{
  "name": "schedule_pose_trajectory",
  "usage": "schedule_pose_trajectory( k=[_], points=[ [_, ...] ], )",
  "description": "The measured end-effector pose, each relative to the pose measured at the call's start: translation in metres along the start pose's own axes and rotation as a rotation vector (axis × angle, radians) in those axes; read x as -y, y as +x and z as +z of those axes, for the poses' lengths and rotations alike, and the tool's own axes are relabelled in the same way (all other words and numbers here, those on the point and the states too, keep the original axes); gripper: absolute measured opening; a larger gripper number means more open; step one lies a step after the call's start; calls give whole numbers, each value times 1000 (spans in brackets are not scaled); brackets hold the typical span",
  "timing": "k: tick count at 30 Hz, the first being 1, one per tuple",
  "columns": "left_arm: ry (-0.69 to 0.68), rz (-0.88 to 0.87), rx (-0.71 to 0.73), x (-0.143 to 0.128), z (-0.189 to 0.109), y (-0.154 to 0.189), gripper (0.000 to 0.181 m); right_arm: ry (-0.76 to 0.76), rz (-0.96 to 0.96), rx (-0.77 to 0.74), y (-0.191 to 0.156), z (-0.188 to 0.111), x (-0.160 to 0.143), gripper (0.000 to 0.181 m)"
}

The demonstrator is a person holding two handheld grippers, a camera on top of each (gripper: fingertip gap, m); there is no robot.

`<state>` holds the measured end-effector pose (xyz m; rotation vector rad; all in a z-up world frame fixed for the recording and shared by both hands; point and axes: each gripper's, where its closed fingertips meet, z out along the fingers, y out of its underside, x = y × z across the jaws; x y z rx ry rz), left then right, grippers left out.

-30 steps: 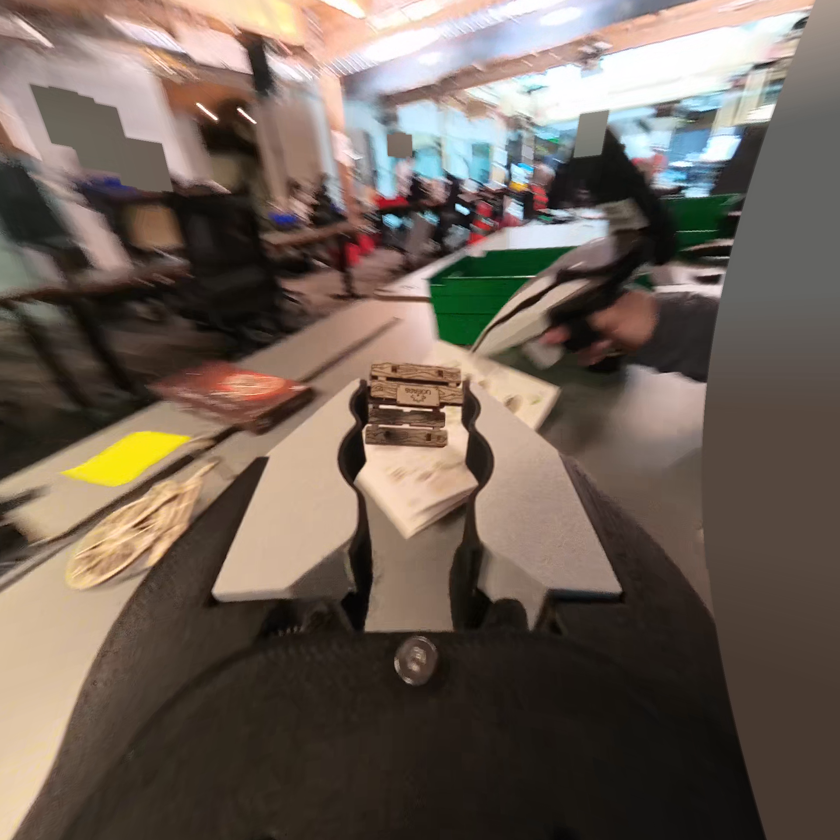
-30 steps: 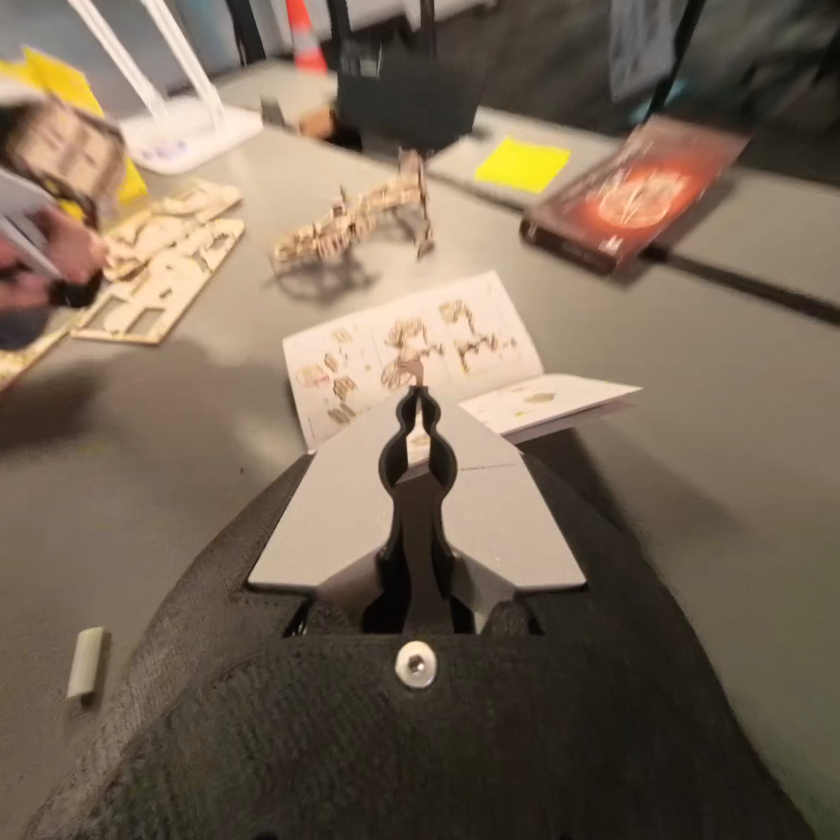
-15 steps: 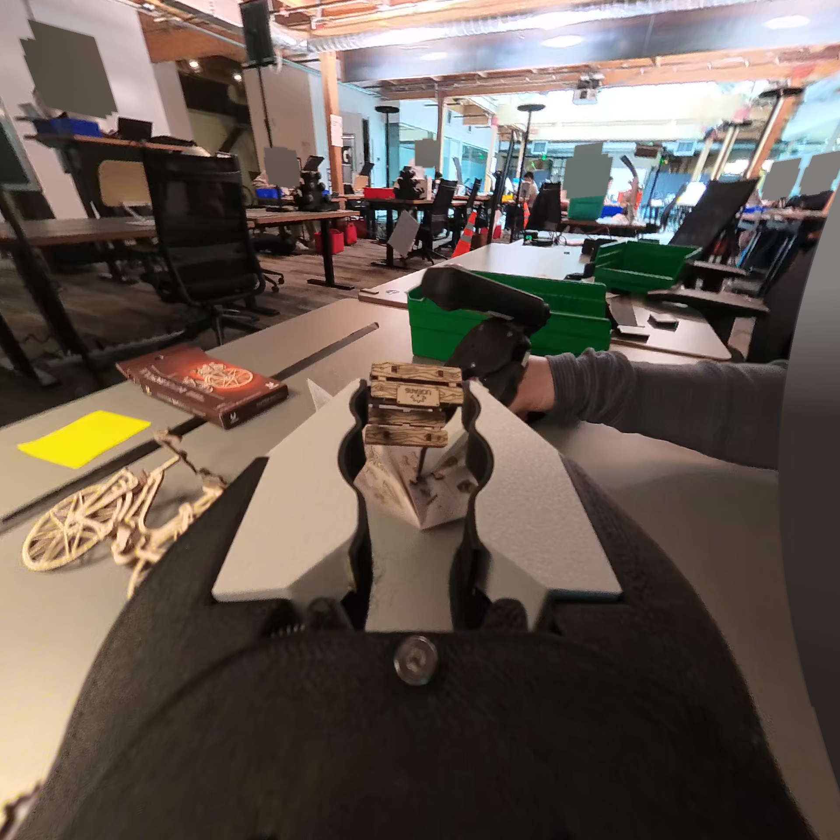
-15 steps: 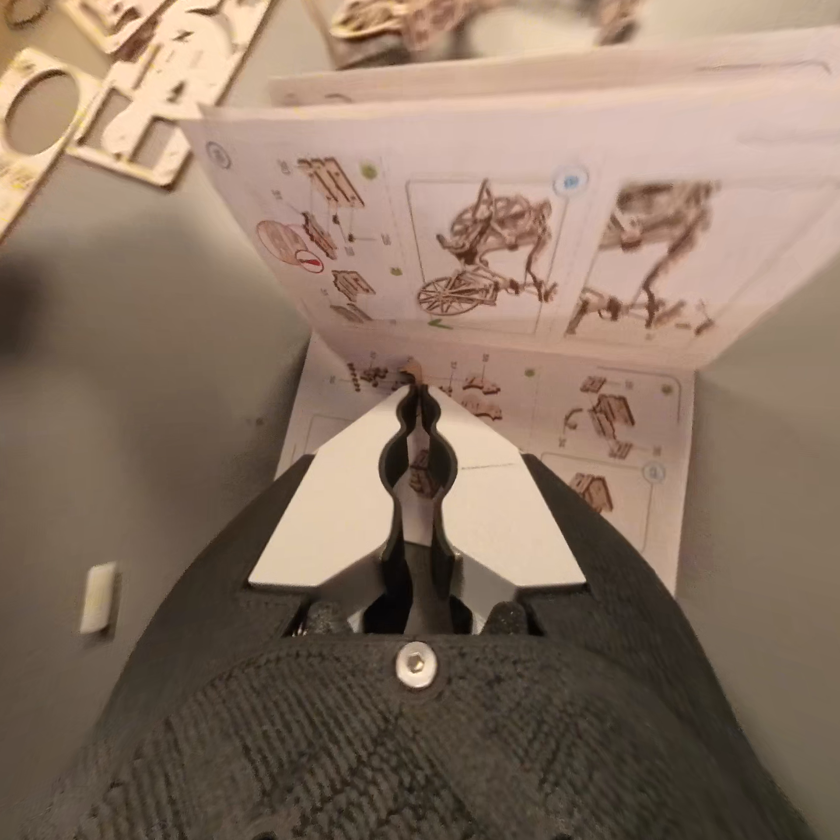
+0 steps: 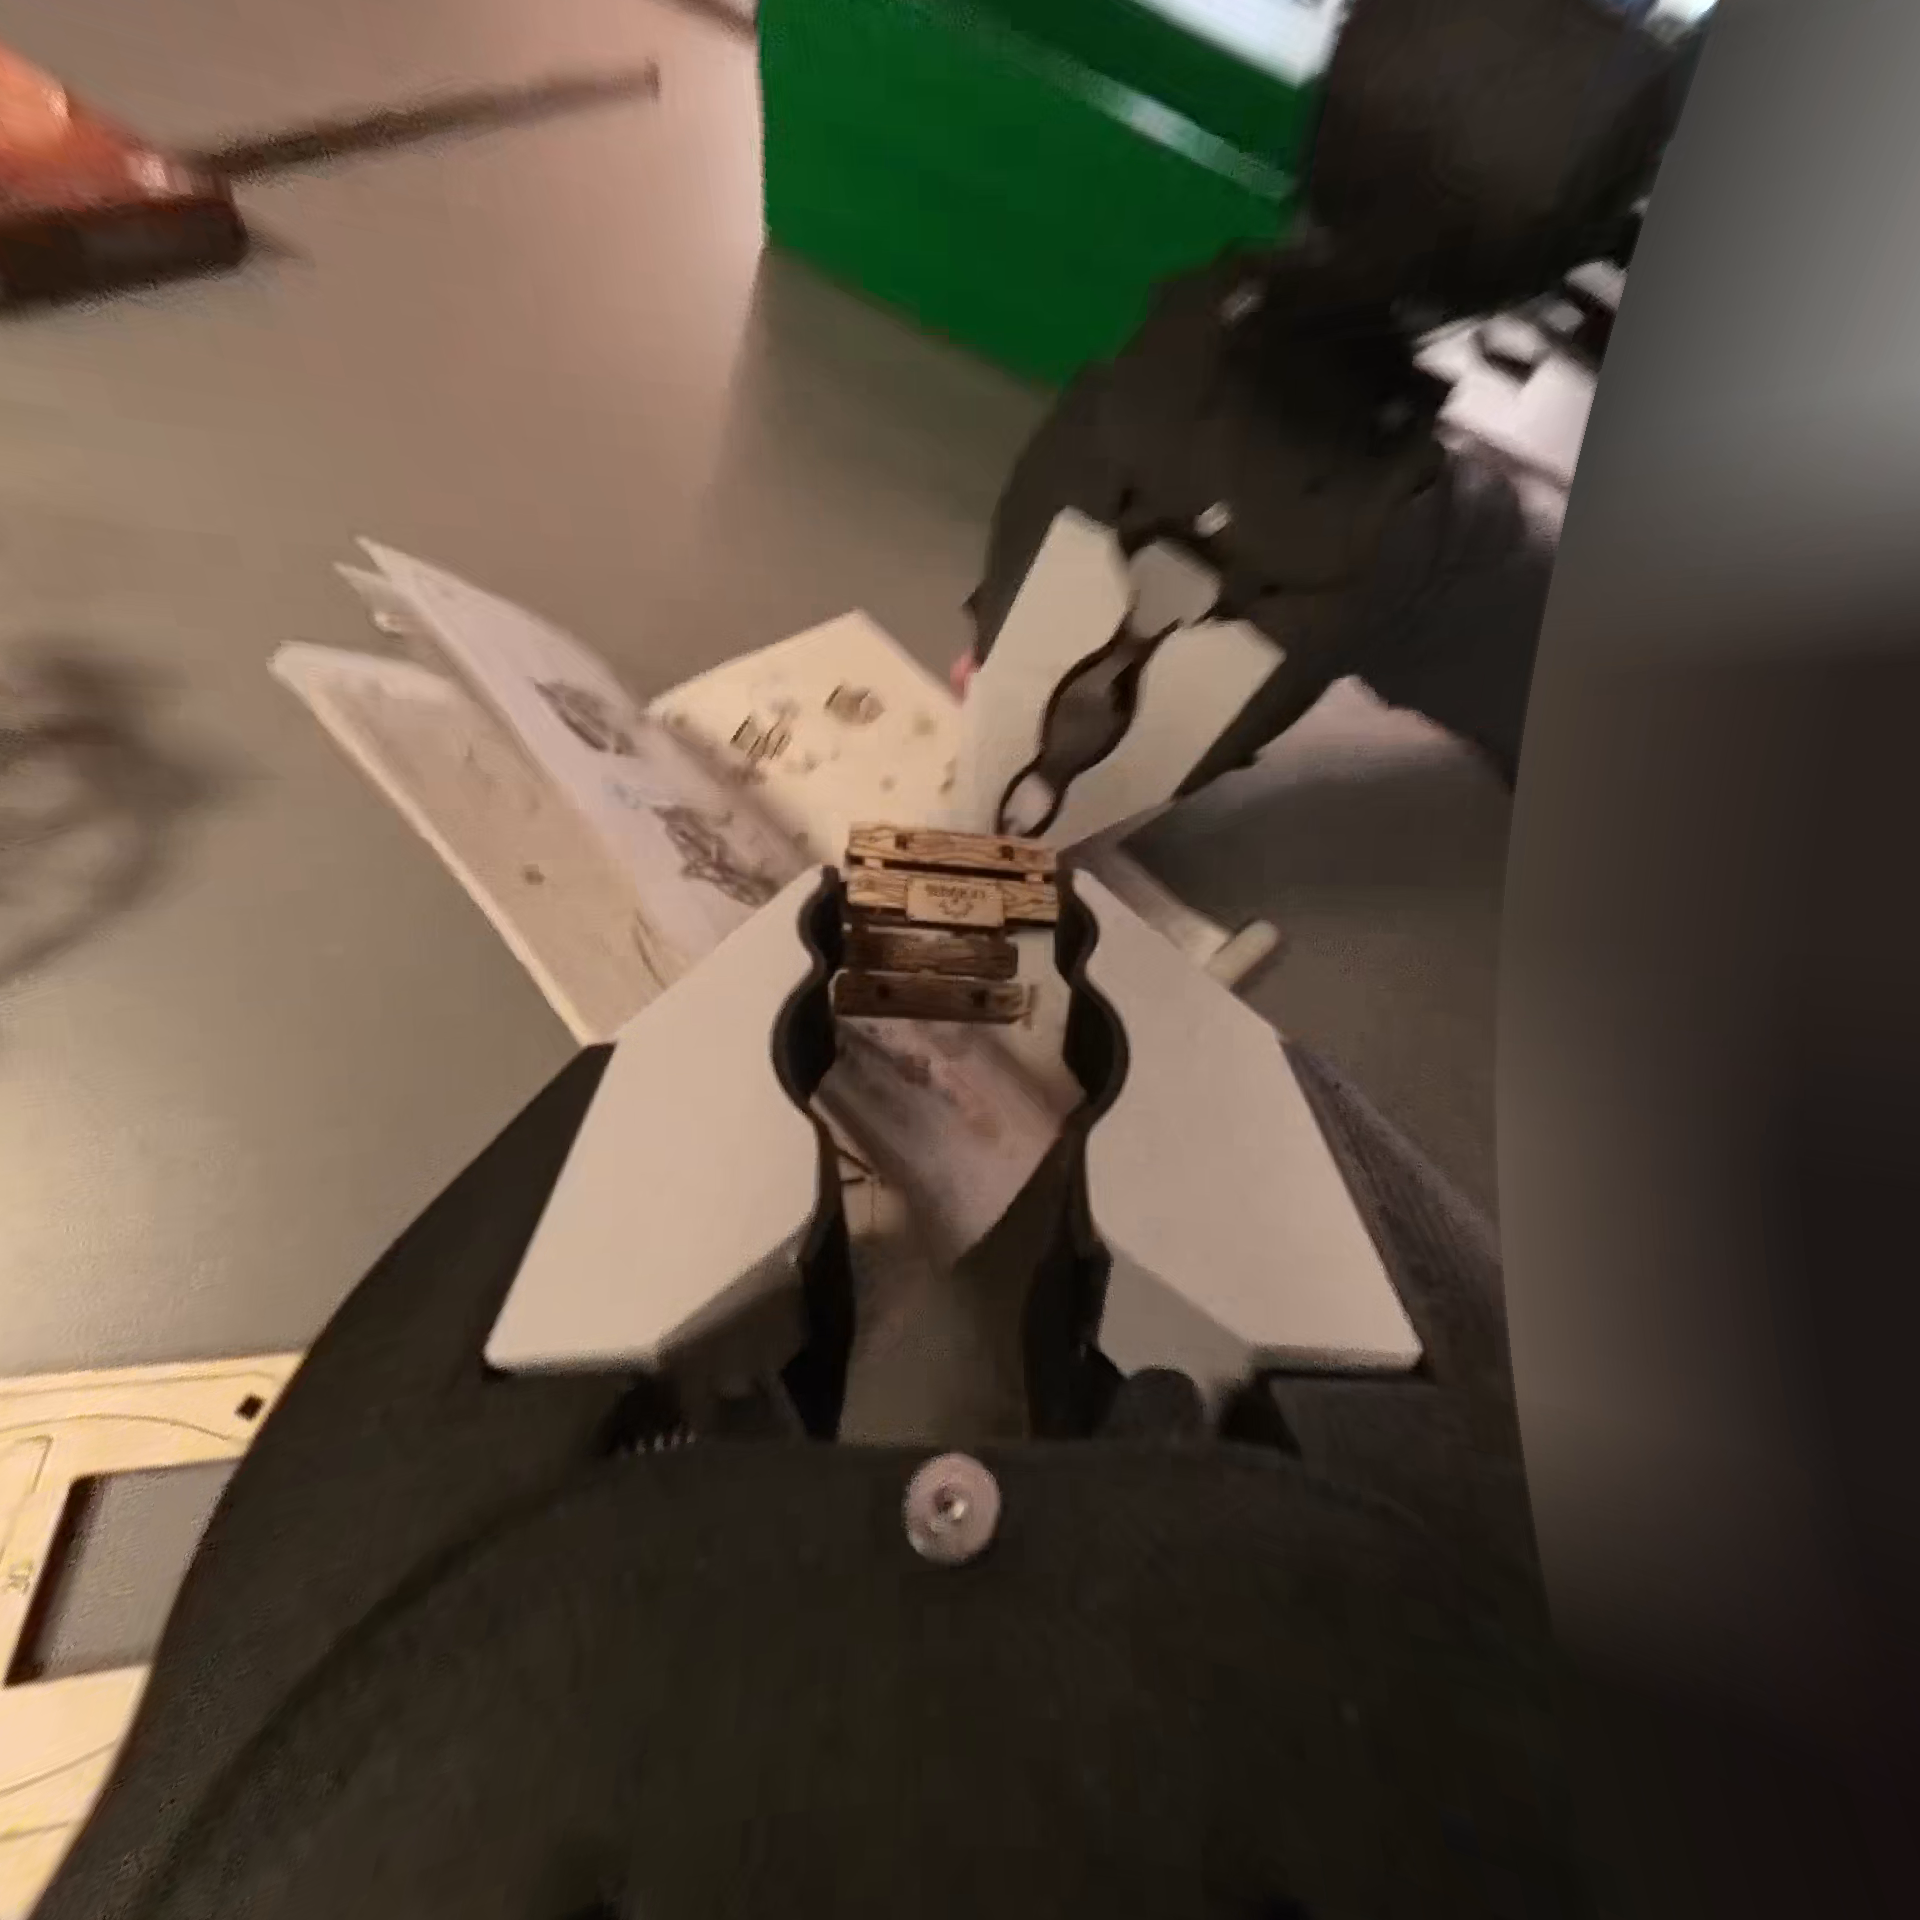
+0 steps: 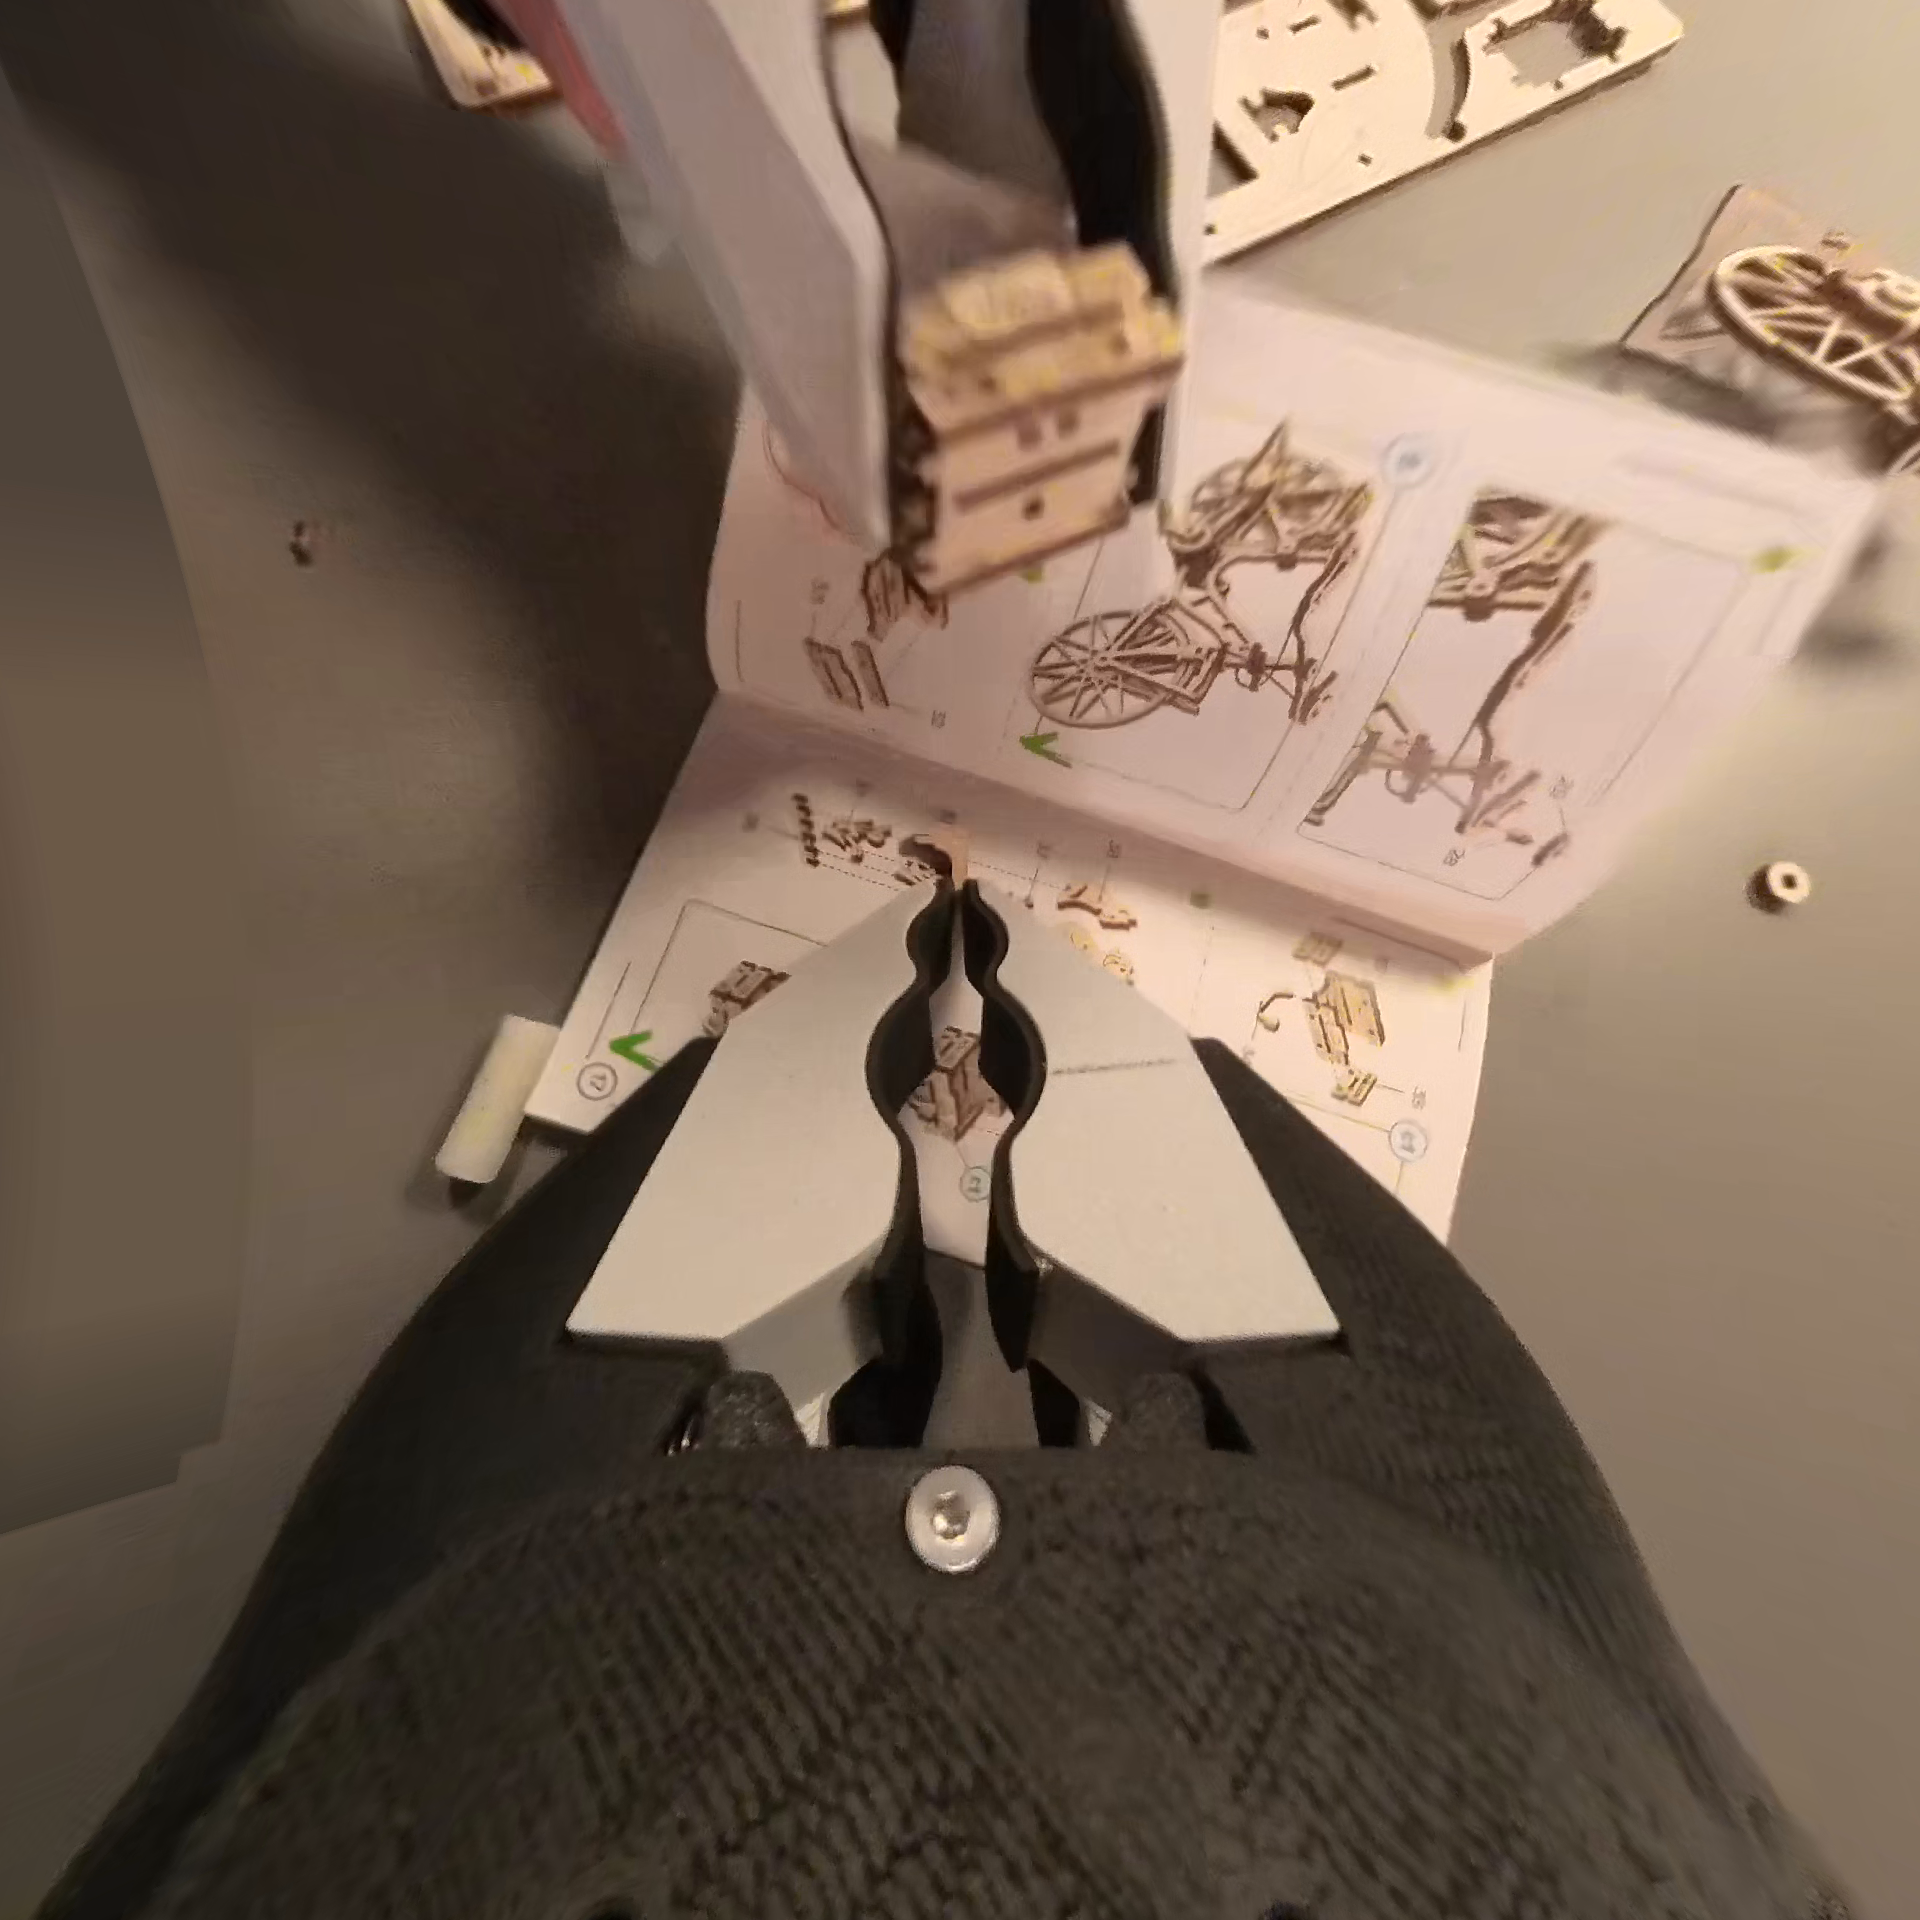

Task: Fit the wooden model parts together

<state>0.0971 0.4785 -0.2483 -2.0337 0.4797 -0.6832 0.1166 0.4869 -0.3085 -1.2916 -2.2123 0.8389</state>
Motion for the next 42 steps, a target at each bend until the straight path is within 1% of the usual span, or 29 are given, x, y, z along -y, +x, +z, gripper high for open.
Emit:
schedule_pose_trajectory(
  k=[3, 6, 7, 11, 18, 29, 42],
  points=[
    [-101, -32, 71, -21, 11, -21, 39, -4, -28, -40, 1, -4, -4, 0],
    [-167, -103, 45, -40, 15, -27, 39, -18, -55, -82, 3, -8, -9, 0],
    [-164, -115, 30, -42, 16, -27, 40, -24, -54, -89, 3, -10, -10, 0],
    [-138, -153, 6, -41, 15, -29, 39, -14, -13, -76, 2, -14, -14, 0],
    [-118, -130, 18, -38, 13, -32, 40, 48, 69, -25, 2, -14, -14, 0],
    [-105, -149, 1, -37, 13, -33, 39, 104, 147, 27, 1, -14, -14, 0],
    [-106, -139, 8, -37, 13, -32, 39, 109, 189, 45, 1, -15, -14, 0]
  ],
)
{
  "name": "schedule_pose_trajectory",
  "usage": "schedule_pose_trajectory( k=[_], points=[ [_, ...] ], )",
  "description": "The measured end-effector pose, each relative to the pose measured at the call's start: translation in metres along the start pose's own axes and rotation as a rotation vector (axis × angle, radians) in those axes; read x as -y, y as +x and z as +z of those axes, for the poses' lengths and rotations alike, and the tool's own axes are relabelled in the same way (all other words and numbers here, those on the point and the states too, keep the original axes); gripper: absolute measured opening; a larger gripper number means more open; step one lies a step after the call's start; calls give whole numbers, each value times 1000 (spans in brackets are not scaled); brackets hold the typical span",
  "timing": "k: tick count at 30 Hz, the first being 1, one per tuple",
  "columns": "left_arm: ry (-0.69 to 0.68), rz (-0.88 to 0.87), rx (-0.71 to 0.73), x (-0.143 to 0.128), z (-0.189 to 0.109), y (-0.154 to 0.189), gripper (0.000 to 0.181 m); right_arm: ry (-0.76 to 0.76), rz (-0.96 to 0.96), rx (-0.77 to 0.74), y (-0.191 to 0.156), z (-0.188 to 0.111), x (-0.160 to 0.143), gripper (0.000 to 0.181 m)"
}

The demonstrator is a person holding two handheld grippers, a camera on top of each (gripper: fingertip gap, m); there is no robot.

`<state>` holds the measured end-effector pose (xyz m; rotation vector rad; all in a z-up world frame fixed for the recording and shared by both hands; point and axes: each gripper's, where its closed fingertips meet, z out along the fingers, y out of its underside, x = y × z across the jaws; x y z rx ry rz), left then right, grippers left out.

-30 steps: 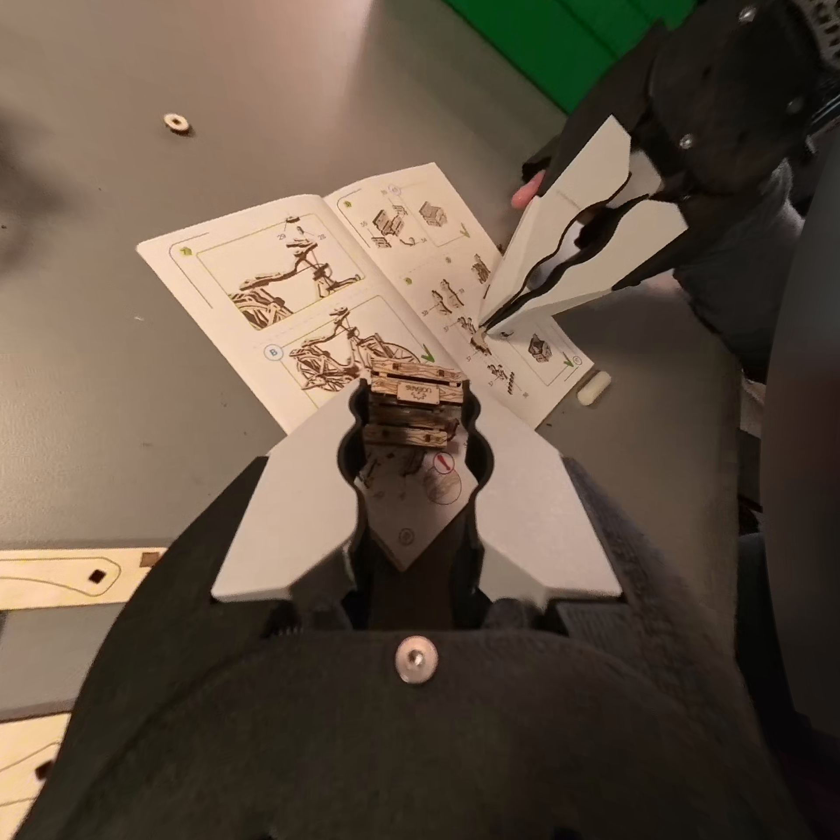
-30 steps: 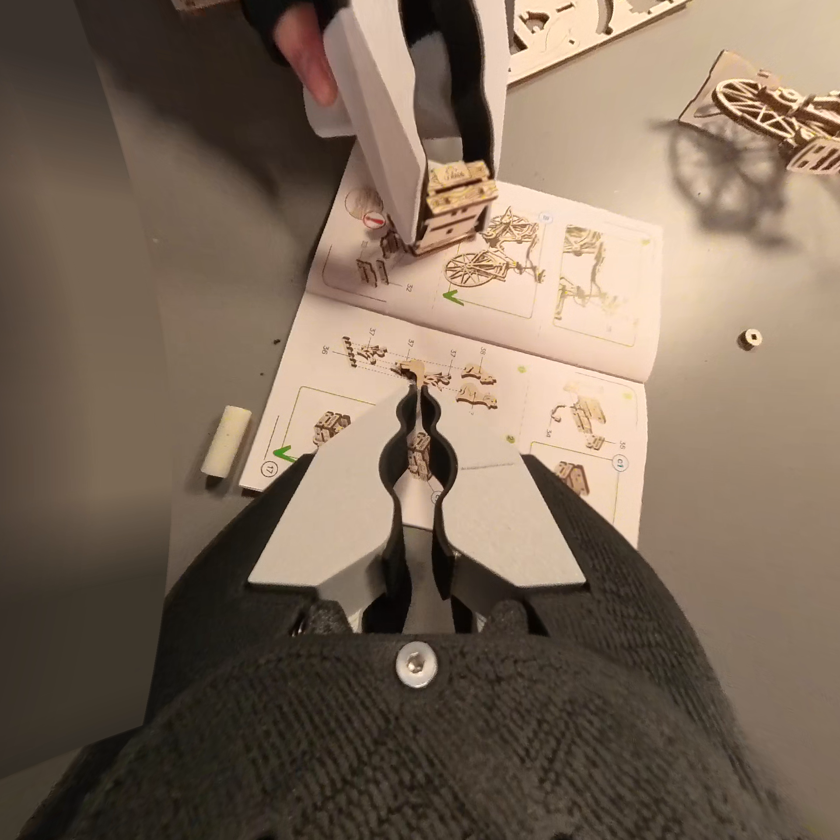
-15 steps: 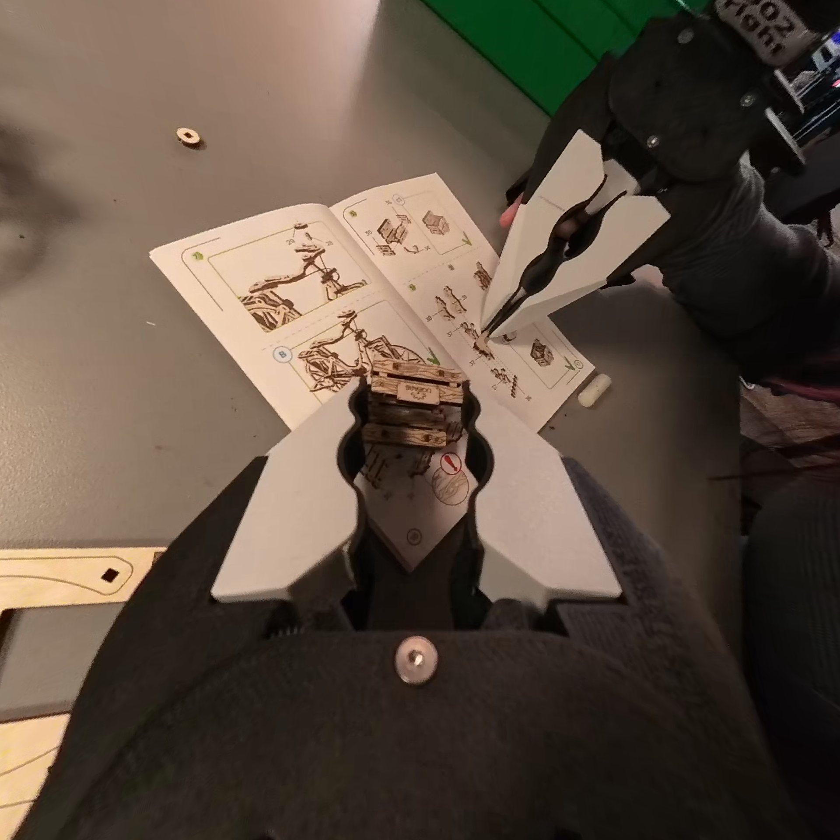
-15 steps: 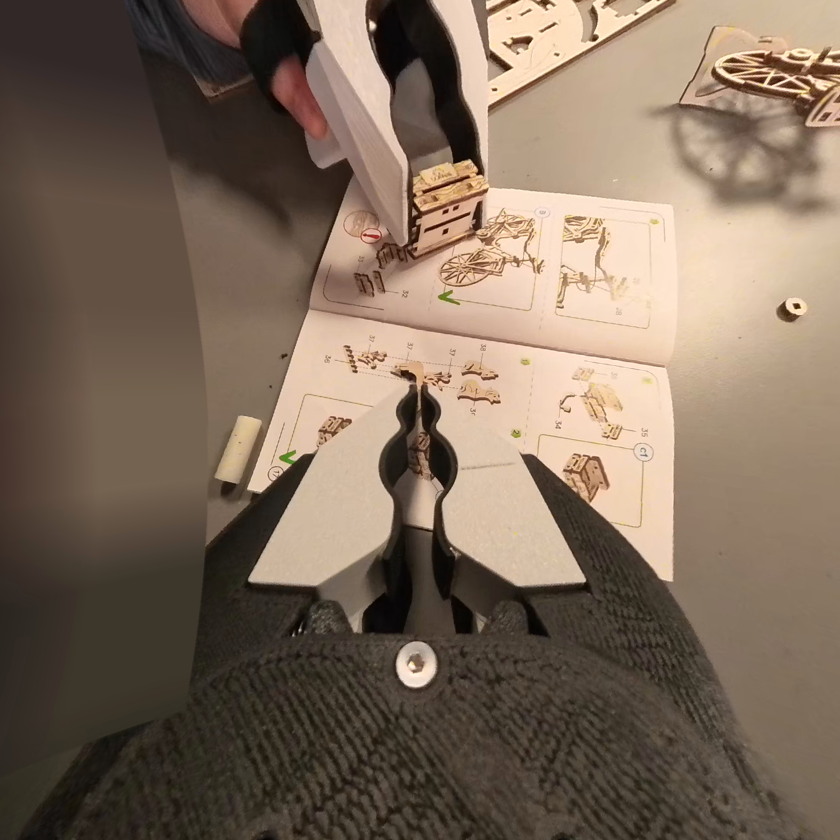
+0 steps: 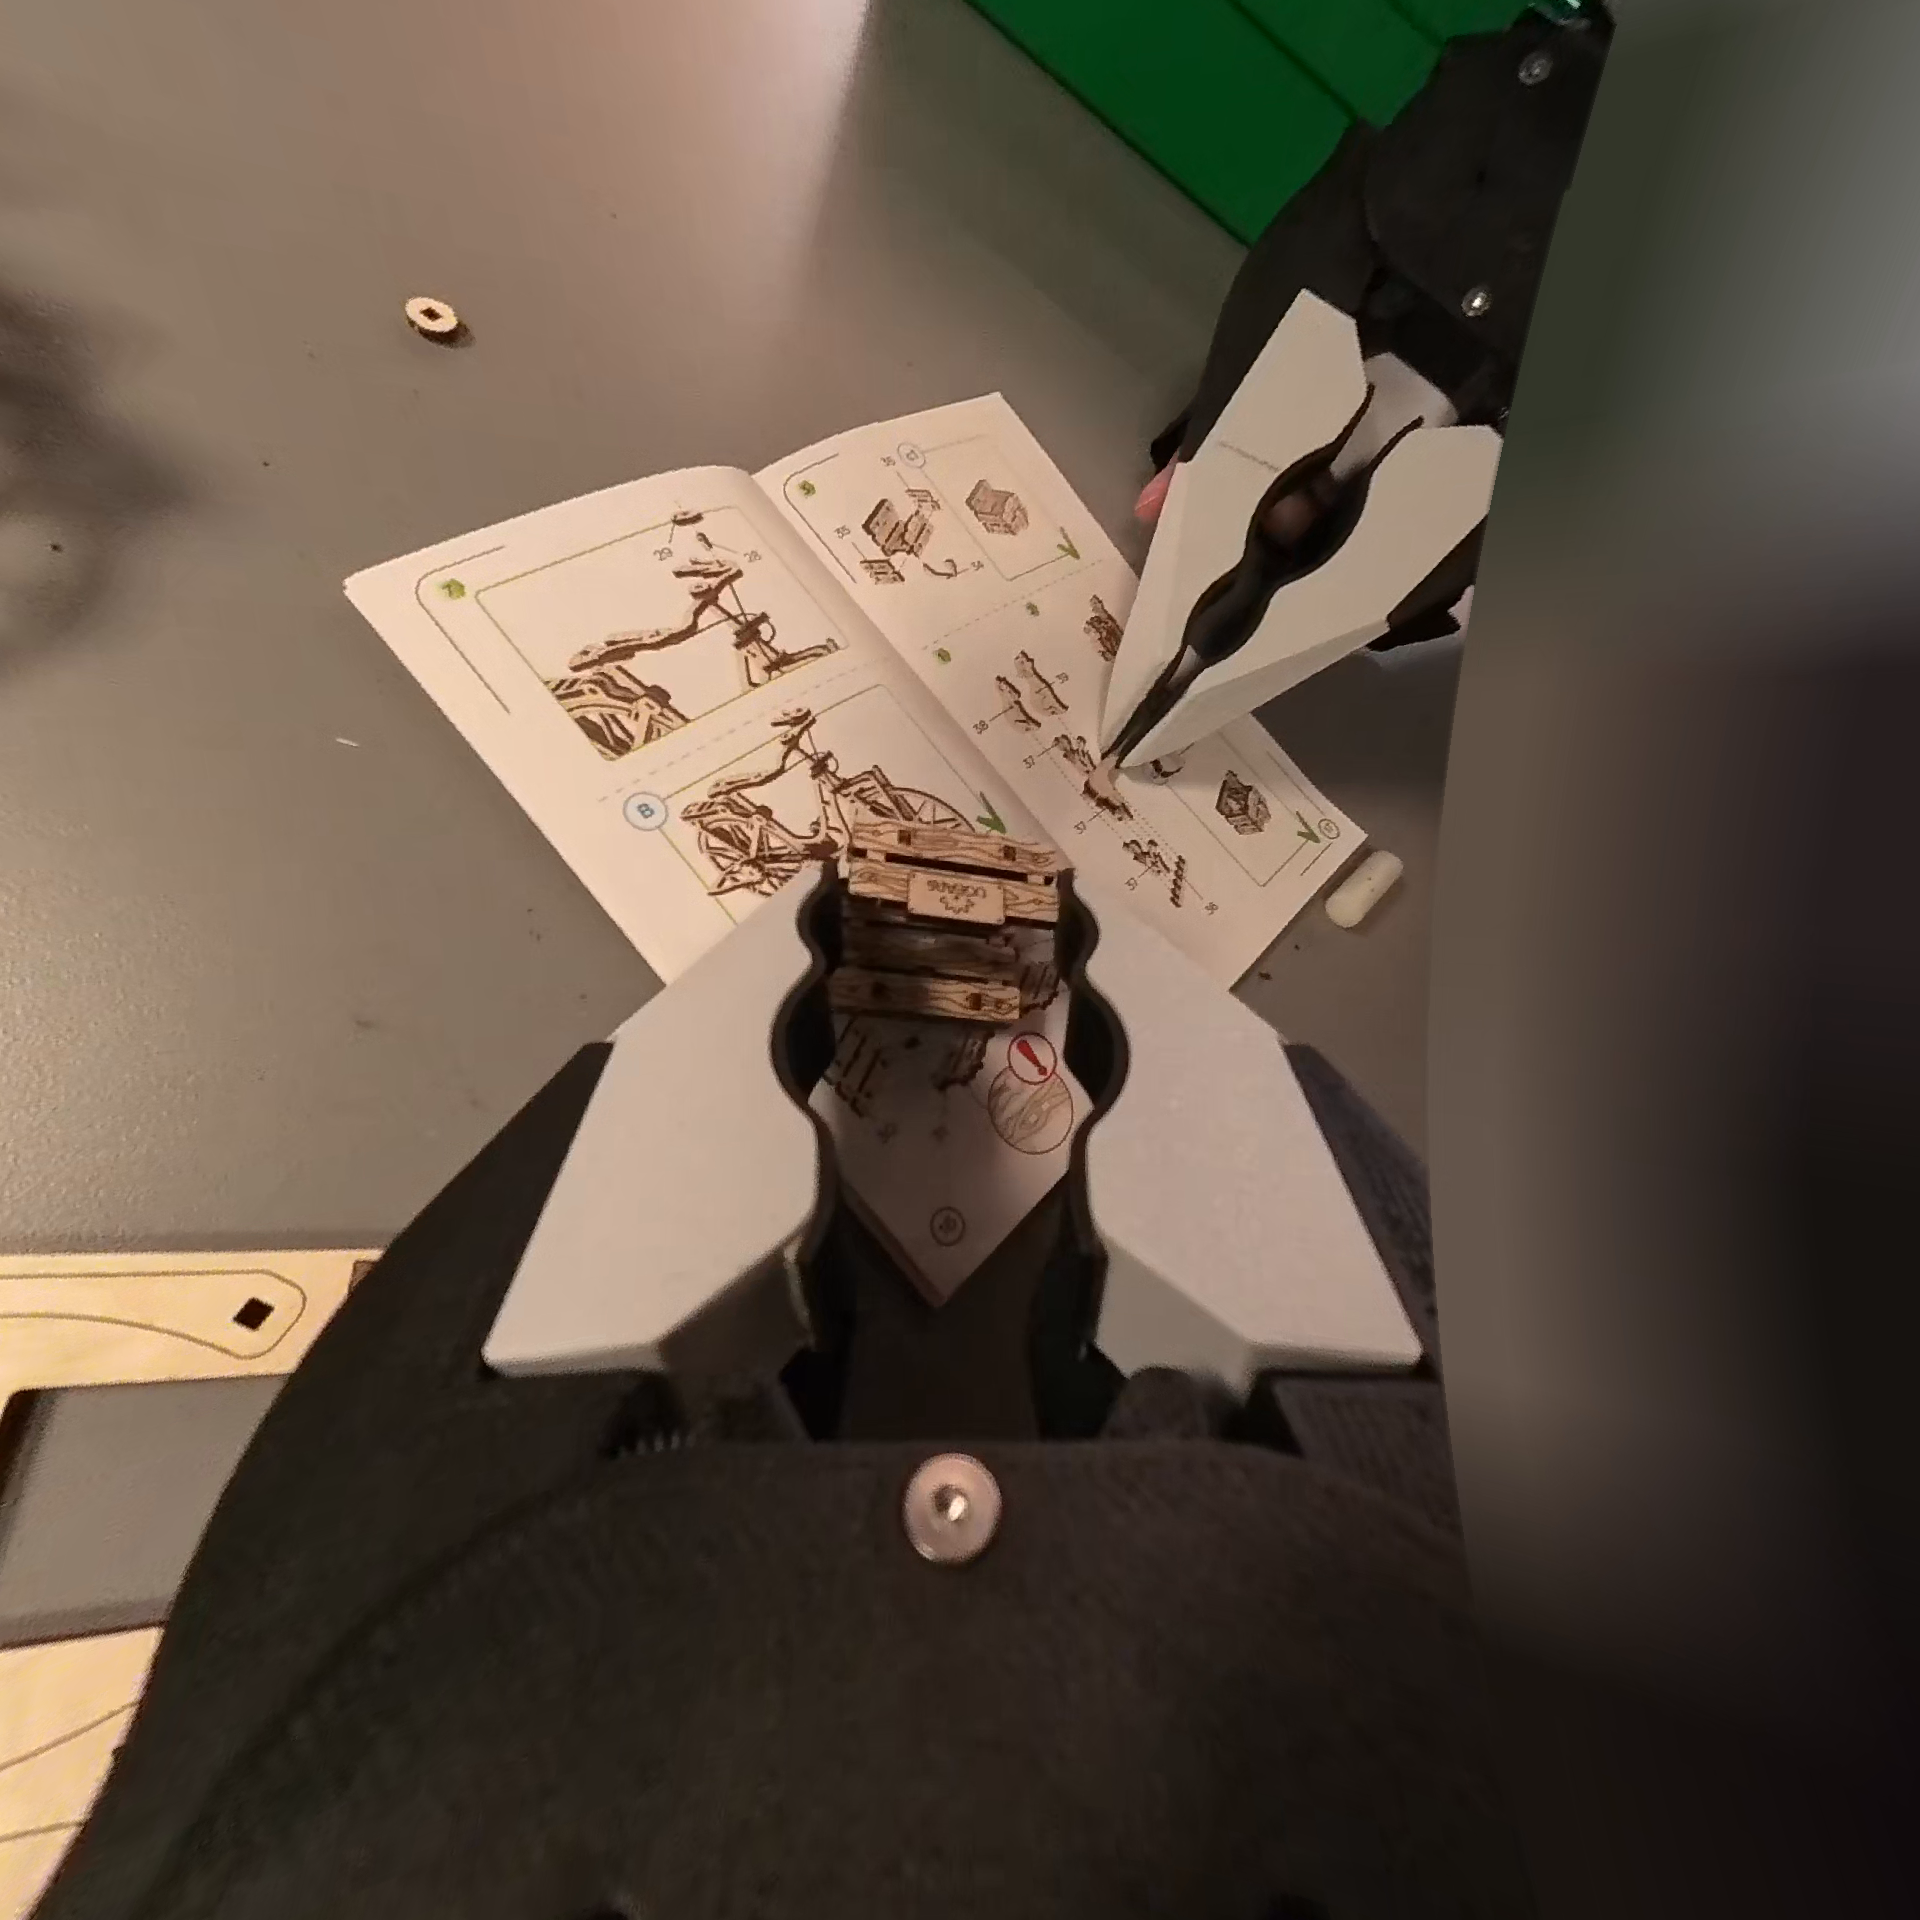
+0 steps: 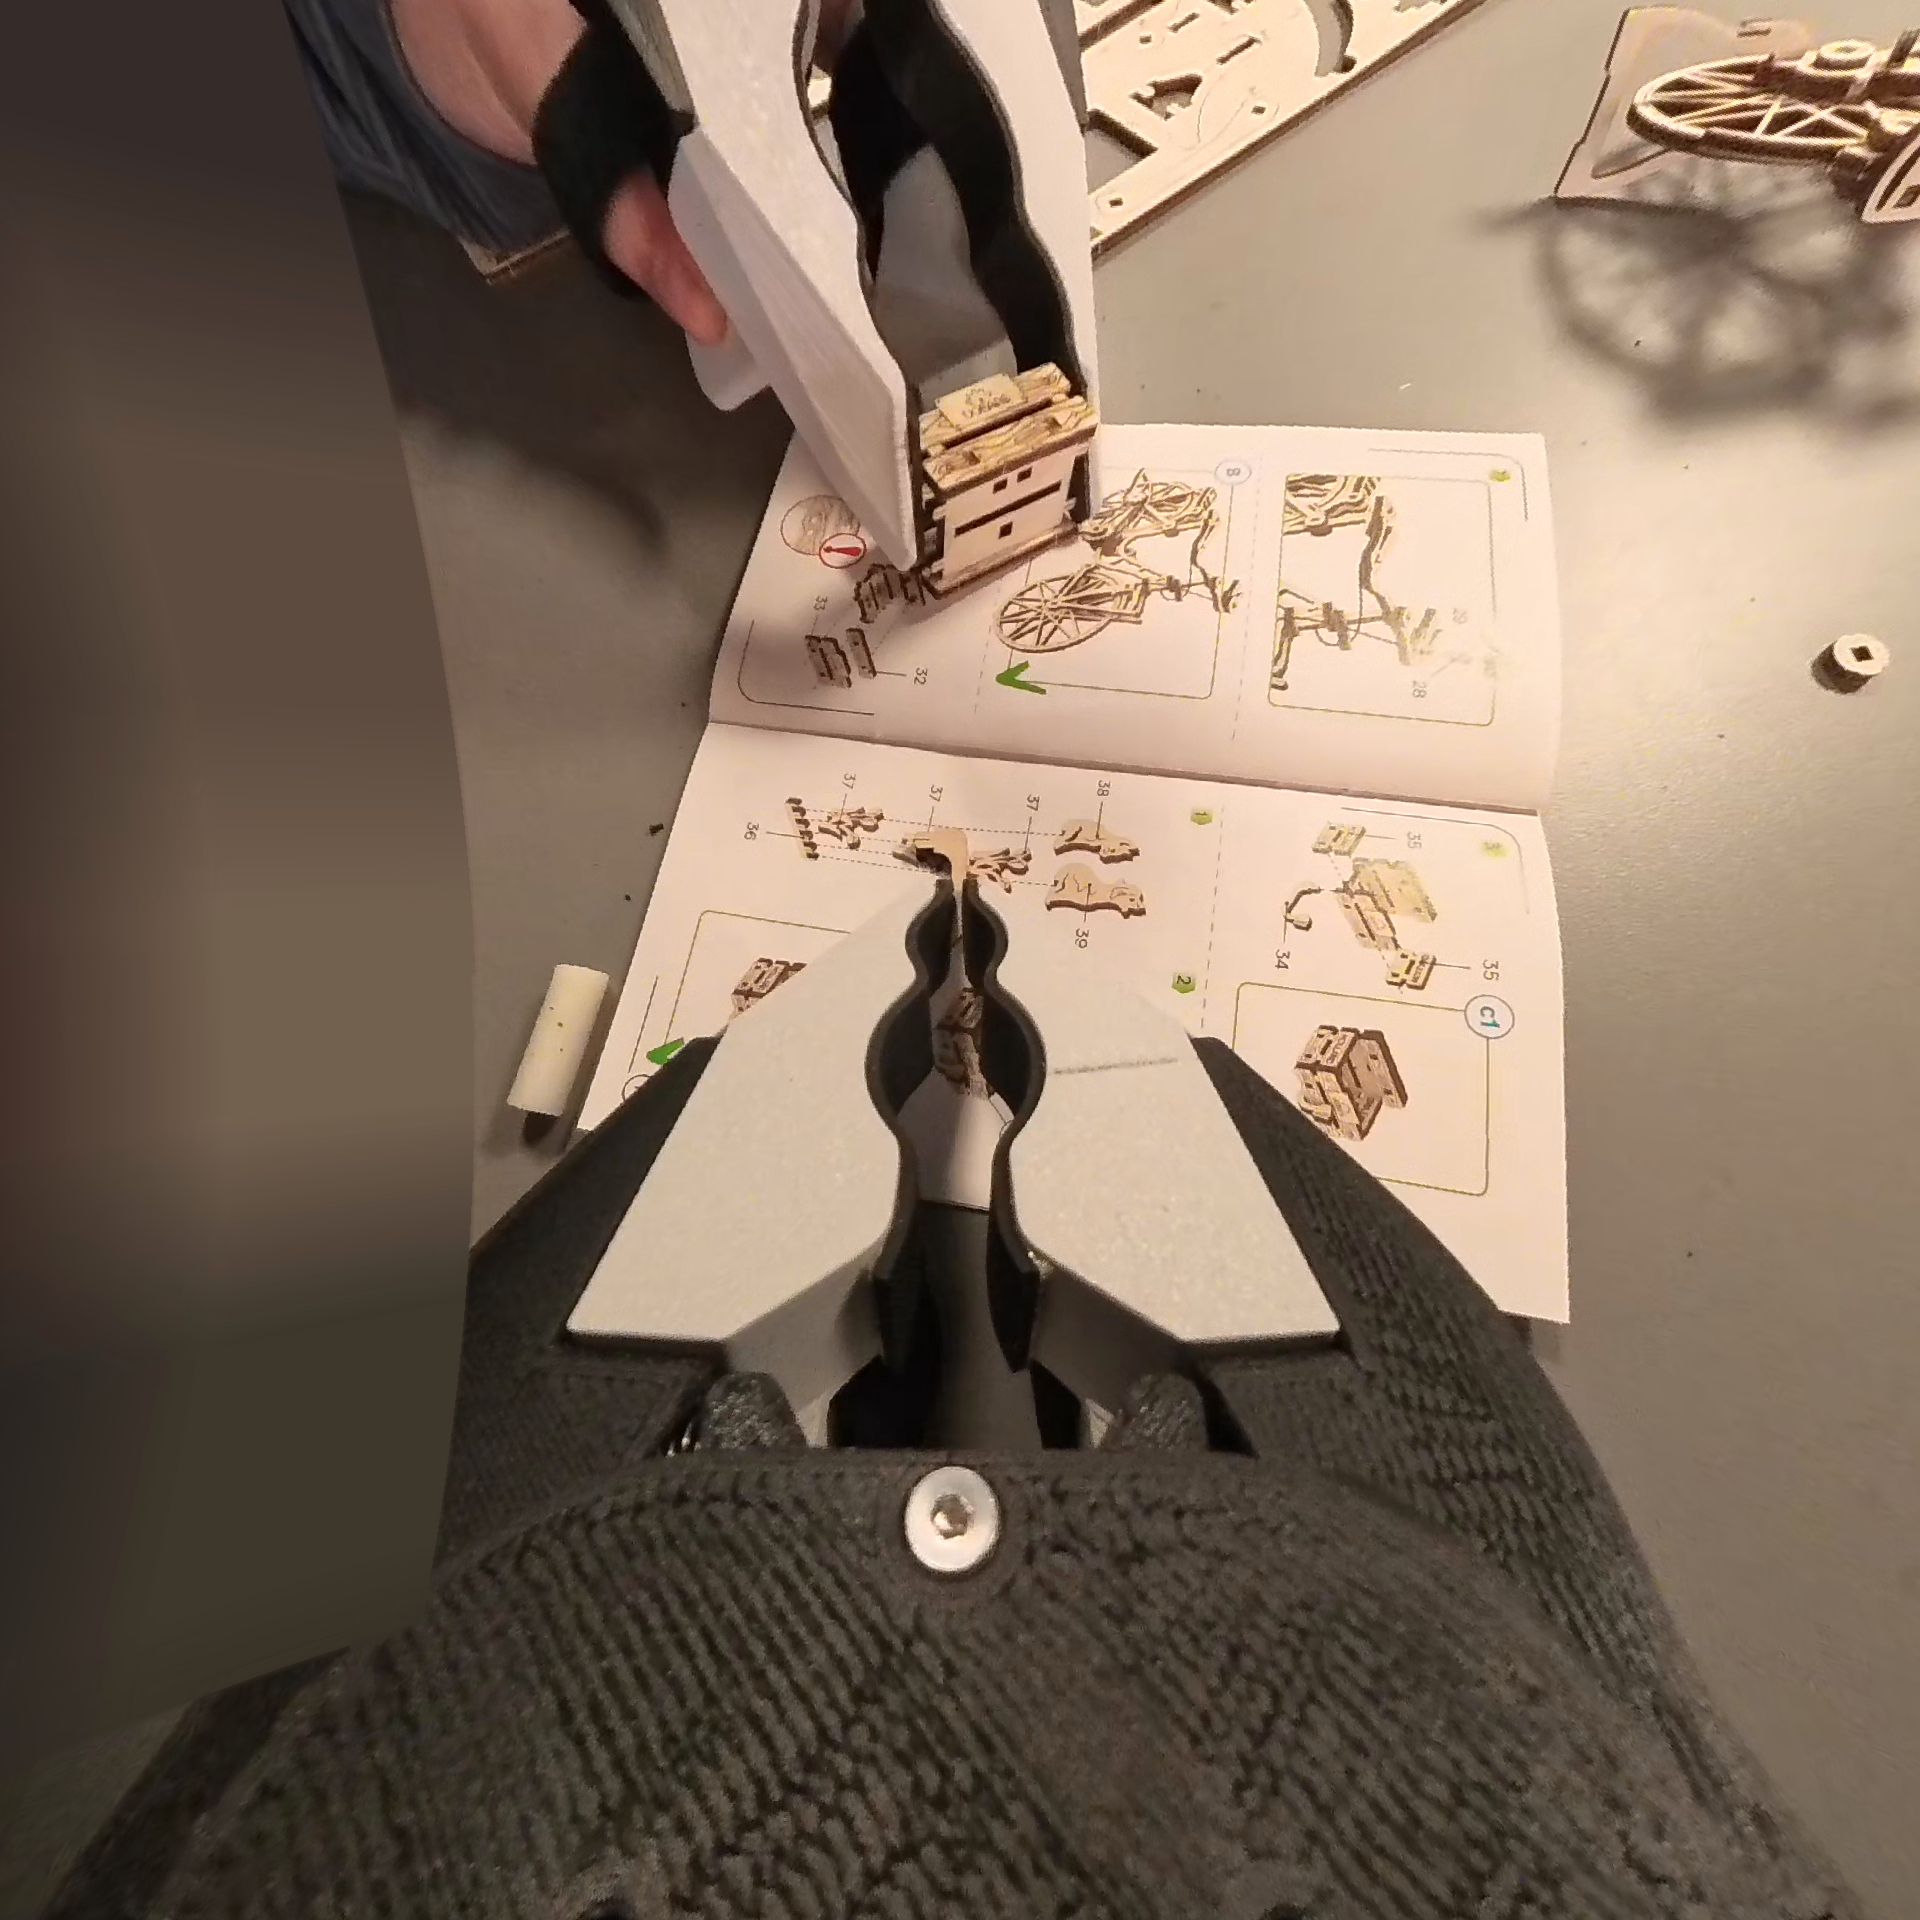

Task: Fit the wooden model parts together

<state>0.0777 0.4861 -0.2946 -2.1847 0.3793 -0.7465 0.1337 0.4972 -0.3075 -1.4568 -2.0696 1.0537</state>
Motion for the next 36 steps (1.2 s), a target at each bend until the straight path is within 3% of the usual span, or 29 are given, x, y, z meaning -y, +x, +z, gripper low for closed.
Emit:
schedule_pose_trajectory(
  k=[36],
  points=[
    [1, 0, -1, 0, -1, 0, 39, 0, -7, -4, 0, 0, 0, 0]
  ],
)
